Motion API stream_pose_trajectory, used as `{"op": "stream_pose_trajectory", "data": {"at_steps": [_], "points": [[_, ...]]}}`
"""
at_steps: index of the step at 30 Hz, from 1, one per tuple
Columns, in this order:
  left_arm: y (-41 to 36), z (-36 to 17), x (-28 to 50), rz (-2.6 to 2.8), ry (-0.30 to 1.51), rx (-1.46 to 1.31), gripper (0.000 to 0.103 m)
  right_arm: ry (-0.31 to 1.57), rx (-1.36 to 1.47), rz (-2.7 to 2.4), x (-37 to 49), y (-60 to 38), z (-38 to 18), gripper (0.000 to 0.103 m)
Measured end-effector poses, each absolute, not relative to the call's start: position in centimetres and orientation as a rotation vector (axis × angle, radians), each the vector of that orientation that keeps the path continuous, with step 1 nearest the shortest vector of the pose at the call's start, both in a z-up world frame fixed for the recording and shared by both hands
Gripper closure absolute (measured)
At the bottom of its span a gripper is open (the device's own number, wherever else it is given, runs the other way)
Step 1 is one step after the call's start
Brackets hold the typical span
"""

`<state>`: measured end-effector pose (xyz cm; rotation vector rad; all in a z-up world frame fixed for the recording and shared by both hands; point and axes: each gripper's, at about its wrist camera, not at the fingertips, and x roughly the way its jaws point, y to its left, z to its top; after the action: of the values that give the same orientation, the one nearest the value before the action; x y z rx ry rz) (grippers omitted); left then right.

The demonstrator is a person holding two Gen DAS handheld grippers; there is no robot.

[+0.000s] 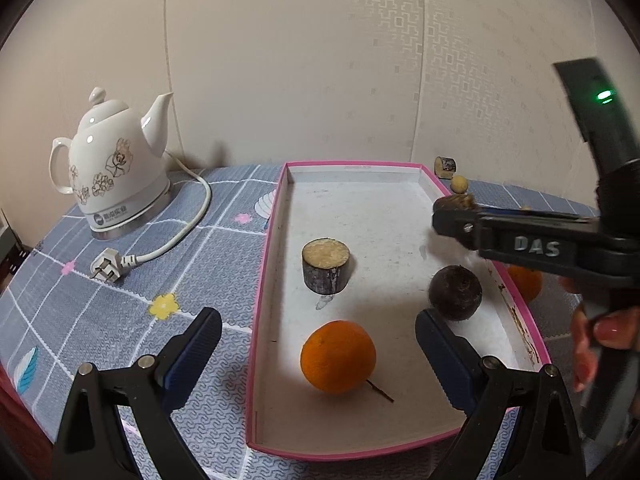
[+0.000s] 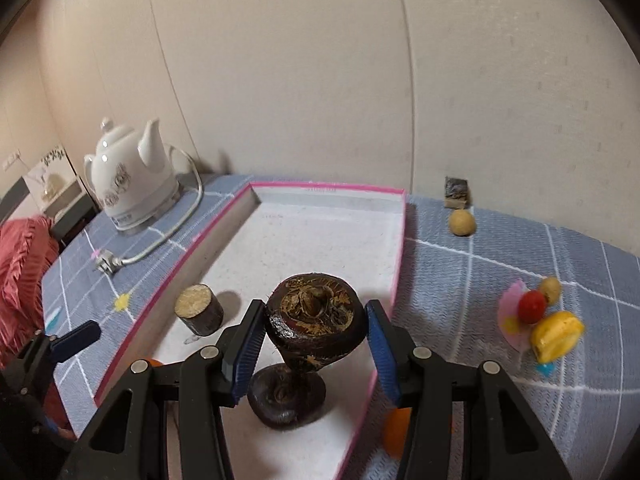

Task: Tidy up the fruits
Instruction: 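Lower the dark eggplant piece into the tray and open the right gripper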

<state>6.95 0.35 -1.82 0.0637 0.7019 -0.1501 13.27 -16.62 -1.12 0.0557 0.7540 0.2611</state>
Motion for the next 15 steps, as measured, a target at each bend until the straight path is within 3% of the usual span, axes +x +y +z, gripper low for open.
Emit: {"op": "stream_pose_trajectory", "data": {"at_steps": [15], "points": [[2.2,-1.9,7.2,-0.125,0.712,0.019,0.005,0.774,0.074,0.202,15.3,-16.7,-1.2,0.048]]}}
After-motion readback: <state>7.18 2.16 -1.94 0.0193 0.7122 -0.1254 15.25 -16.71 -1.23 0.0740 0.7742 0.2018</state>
